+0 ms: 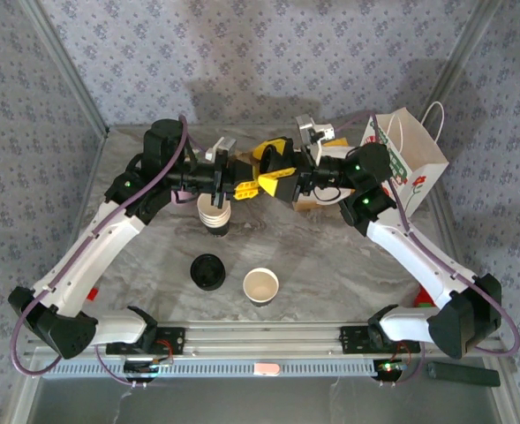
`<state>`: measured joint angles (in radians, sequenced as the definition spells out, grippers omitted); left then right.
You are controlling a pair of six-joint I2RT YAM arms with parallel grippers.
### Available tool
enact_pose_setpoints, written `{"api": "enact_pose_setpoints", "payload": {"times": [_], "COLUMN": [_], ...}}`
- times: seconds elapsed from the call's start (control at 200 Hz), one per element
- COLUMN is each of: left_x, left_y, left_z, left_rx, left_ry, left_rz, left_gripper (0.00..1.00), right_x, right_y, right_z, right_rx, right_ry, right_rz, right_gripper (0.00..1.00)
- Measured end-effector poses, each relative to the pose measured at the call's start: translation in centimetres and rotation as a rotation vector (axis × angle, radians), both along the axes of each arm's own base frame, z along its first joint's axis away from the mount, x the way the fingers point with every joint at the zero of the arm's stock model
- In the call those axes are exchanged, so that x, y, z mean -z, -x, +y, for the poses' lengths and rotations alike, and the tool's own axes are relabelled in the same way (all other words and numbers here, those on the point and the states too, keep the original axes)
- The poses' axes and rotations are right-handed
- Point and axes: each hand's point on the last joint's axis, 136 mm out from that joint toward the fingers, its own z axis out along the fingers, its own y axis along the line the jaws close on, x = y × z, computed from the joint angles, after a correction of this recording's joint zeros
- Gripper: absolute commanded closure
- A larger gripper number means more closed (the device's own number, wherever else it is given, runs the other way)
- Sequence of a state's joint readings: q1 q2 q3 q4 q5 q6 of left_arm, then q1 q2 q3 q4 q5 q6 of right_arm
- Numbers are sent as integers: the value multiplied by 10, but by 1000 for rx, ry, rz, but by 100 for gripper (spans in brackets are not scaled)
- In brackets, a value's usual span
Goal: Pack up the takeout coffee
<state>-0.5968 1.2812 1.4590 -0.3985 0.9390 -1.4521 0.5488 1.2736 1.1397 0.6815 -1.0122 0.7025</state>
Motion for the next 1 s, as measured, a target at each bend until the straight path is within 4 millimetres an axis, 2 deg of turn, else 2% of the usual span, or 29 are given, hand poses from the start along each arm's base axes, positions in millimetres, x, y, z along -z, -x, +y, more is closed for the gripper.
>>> {"api": "enact_pose_setpoints", "payload": {"times": [0.39, 0.615, 0.775, 0.999], "left_x": [3, 4, 4, 5], "left_y": [-6, -17, -30, -41], "left_z": [0, 7, 20, 51], "left_rx": [-27, -67, -125, -218], "left_ry": [-12, -14, -23, -78], "left_rz": [-1, -3, -15, -48], "left_gripper": [70, 59, 57, 57], "right_x": [6, 13, 24, 38], "right_y": [-5, -15, -16, -9], "right_z": [2, -6, -15, -23], "right_rx": [19, 69, 150, 252], "right_ry": [30, 63, 124, 237], "right_rz": [52, 112, 113, 99], "right_gripper": [19, 20, 18, 18]}}
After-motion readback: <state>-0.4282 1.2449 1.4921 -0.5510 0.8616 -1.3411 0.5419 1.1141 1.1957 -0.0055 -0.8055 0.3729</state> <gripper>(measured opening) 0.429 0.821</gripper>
